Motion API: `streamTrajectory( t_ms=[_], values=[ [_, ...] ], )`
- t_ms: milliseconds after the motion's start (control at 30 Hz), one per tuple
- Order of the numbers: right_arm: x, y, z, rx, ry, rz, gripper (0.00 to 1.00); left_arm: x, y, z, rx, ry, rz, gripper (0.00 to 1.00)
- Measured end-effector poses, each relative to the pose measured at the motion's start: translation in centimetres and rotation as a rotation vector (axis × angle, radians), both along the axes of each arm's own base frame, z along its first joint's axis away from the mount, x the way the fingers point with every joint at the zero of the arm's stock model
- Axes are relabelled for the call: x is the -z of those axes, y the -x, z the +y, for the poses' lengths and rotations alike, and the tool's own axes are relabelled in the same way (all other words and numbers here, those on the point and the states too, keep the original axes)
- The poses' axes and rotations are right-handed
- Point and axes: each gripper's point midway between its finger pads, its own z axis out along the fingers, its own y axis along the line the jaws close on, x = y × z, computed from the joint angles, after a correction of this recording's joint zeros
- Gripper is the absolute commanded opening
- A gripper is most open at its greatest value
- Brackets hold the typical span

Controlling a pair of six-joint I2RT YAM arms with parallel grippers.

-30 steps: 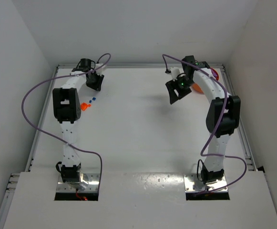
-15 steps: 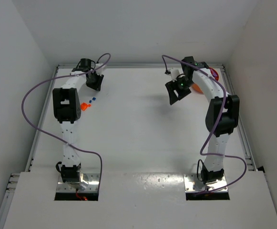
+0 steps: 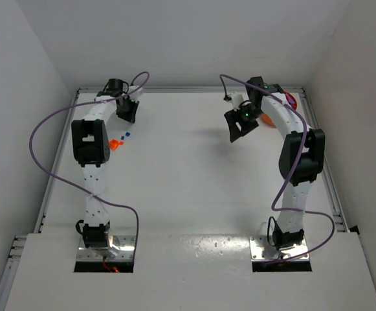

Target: Sort the legos into containers by color

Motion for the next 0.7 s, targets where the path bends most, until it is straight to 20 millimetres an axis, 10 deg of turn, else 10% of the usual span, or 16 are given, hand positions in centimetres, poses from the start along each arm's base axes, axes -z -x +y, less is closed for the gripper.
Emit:
streamTrajectory(
  t_ms=[467, 700],
  values=[
    [-1.6, 1.2, 3.7, -0.025, -0.224, 0.058, 0.58, -0.7, 8.9, -6.0, 0.195, 0.249, 0.161, 0.12],
    [-4.5, 2.1, 7.1, 0.032, -0.473, 0.147, 0.58, -6.9, 13.5, -13.2, 0.312, 0.395, 0.096, 0.12]
  ],
)
